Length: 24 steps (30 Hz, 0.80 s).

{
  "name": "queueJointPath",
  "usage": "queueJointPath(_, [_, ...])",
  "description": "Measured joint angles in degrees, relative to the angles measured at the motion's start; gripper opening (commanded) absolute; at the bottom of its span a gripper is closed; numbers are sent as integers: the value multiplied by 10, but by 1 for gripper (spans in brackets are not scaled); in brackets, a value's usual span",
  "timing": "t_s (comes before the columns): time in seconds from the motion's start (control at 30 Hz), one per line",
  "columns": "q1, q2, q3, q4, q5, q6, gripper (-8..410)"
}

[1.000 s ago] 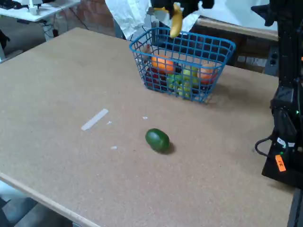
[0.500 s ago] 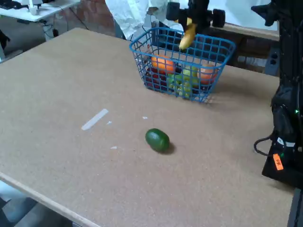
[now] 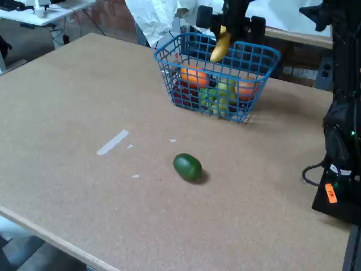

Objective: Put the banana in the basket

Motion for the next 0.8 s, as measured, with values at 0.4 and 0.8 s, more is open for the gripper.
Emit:
queueJointPath(0.4, [0, 0, 0, 0, 0, 0, 236])
queueJointPath(0.8, [2, -35, 0, 17, 0, 0, 236])
